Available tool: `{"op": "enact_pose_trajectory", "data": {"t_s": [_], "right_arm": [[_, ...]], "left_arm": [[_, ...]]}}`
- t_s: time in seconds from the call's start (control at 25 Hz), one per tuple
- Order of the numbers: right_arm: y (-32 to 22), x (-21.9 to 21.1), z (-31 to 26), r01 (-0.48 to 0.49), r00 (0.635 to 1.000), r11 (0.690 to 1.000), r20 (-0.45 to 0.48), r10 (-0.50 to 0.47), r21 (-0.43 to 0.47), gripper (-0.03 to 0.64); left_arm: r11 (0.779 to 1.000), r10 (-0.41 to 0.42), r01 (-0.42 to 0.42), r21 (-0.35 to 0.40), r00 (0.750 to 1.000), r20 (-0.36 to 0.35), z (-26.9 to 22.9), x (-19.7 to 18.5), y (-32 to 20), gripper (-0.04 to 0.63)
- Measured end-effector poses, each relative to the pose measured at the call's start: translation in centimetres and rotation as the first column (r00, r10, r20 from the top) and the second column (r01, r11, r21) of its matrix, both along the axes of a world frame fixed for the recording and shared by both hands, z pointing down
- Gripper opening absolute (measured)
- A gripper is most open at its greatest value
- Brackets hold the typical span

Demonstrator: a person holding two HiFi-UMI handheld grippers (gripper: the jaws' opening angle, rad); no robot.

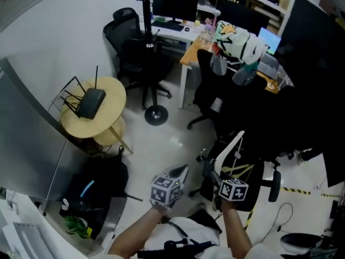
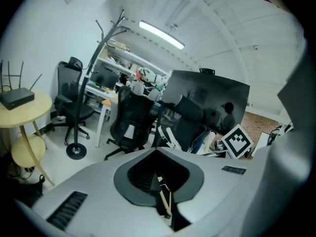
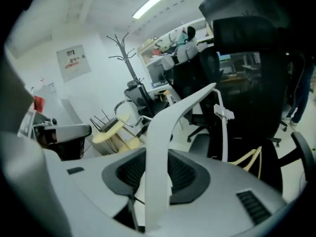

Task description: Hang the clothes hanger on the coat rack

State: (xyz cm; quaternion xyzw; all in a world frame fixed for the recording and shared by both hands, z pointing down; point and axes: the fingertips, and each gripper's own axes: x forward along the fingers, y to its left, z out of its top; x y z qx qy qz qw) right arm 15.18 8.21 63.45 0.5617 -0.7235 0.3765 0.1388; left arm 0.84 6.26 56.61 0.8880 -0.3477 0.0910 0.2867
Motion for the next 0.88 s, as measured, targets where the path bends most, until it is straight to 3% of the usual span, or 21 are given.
{"op": "enact_pose_trajectory", "data": {"t_s": [0.16,0.44,0.64,0.88], "right_arm": [[-2.7,-7.1,-4.2,0.096,0.992,0.993,0.079,-0.101,0.066,0.156],[-7.3,-16.2,-9.5,0.259,0.942,0.954,0.179,-0.284,0.152,0.156],[-12.5,-20.2,-15.1,0.343,0.885,0.916,0.254,-0.390,0.209,0.156],[-20.7,-22.6,-20.3,0.359,0.836,0.883,0.316,-0.449,0.304,0.156]], "left_arm": [[0.990,-0.127,0.127,0.062,0.992,-0.009,-2.9,-7.2,-2.3,-0.003],[0.941,-0.309,0.311,0.131,0.950,-0.037,-6.5,-16.0,-5.9,-0.003],[0.911,-0.358,0.363,0.196,0.932,-0.064,-11.3,-19.4,-9.4,-0.003],[0.873,-0.377,0.380,0.306,0.924,-0.072,-17.3,-21.4,-15.2,-0.003]]}}
